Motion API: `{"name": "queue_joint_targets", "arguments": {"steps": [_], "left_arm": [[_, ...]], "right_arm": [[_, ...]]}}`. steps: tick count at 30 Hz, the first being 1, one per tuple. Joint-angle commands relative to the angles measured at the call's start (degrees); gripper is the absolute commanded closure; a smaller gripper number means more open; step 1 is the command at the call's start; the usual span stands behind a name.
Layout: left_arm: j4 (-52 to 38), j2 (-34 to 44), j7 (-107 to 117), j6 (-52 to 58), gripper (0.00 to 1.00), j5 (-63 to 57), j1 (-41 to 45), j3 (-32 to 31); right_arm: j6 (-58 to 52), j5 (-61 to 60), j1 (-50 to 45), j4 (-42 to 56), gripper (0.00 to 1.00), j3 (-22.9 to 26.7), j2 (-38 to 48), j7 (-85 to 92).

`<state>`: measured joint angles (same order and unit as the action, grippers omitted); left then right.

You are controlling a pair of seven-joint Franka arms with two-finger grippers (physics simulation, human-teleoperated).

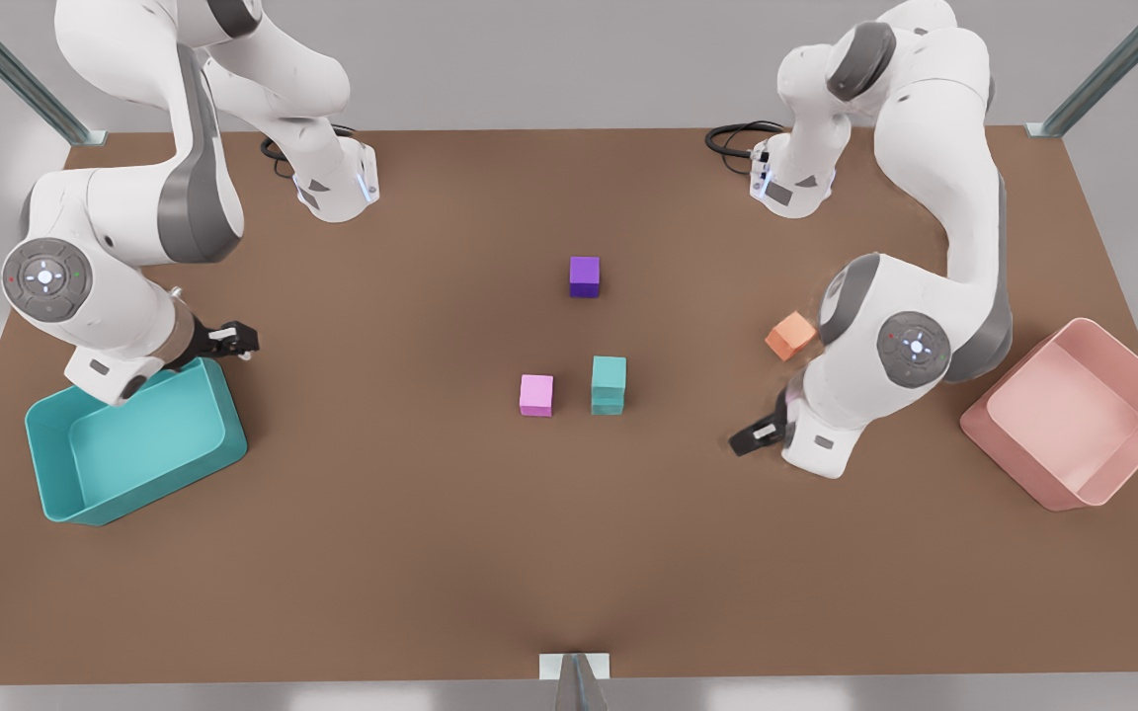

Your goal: Stack the two blue cubes on top of each other

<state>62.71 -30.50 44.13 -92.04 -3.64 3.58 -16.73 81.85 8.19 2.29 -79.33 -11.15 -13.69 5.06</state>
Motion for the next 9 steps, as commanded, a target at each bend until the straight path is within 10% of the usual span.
{"name": "queue_joint_targets", "arguments": {"steps": [1, 2, 9], "left_arm": [[7.8, 8.2, -34.4, 18.1, 0.00, -5.8, -6.2, -0.1], [20.0, 15.8, -43.4, 12.6, 0.00, -5.5, -6.7, 1.4], [19.8, 21.5, -43.4, 16.6, 0.00, 0.0, -2.1, 6.3]], "right_arm": [[0.2, 0.1, 0.0, 0.0, 0.00, 0.0, 0.1, 1.4], [0.2, 0.1, 0.0, 0.0, 0.00, 0.0, 0.1, 1.4], [0.1, 0.0, 0.0, -0.1, 0.00, 0.0, 0.0, 1.4]]}}
